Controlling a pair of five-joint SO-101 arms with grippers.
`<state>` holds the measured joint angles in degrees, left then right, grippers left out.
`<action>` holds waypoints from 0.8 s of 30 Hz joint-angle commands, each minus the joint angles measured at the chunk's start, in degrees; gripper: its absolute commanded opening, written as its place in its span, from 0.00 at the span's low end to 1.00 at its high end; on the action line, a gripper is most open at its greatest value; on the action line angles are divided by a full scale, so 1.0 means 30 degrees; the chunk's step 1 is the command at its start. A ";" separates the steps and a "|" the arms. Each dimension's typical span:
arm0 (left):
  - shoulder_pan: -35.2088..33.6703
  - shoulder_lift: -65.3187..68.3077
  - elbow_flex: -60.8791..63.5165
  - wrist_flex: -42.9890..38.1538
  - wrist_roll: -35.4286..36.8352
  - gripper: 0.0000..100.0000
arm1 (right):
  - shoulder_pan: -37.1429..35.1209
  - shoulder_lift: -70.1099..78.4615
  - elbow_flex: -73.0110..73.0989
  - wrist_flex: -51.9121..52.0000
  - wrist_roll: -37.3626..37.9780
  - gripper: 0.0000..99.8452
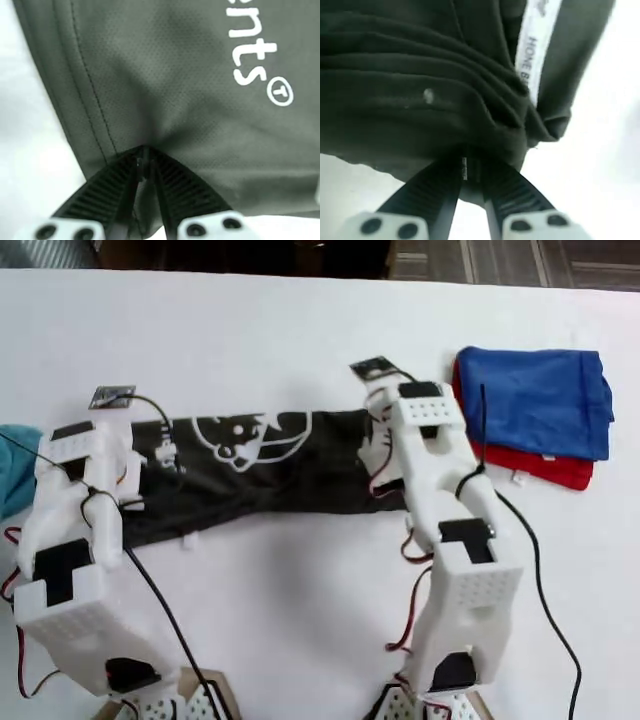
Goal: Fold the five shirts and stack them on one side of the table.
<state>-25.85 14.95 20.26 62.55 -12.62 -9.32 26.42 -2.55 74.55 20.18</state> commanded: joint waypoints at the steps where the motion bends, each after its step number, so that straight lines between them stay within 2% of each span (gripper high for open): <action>1: 0.0234 -0.0147 0.0103 -0.0615 -0.0029 0.03 | 0.0220 -0.1656 0.0059 -0.0396 0.0938 0.02; 8: 0.0234 -0.0147 0.0103 -0.0645 -0.0029 0.03 | -0.0982 -0.6344 0.0059 0.0190 0.0996 0.02; 13: 0.0234 -0.0176 -0.0015 -0.0674 -0.0029 0.03 | -0.0103 -1.1473 0.1260 0.2154 0.0967 0.02; 17: 0.0264 -0.0381 -0.0630 -0.0205 -0.0029 0.03 | 0.1714 -1.4901 0.6212 0.1304 0.1084 0.02; 24: -0.0234 -0.0205 -0.6227 0.5245 -0.0176 0.03 | 0.5114 -1.8974 1.6527 -0.4557 0.1436 0.02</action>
<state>-25.85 15.12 9.63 72.40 -12.62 2.55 -24.92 36.84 67.52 23.08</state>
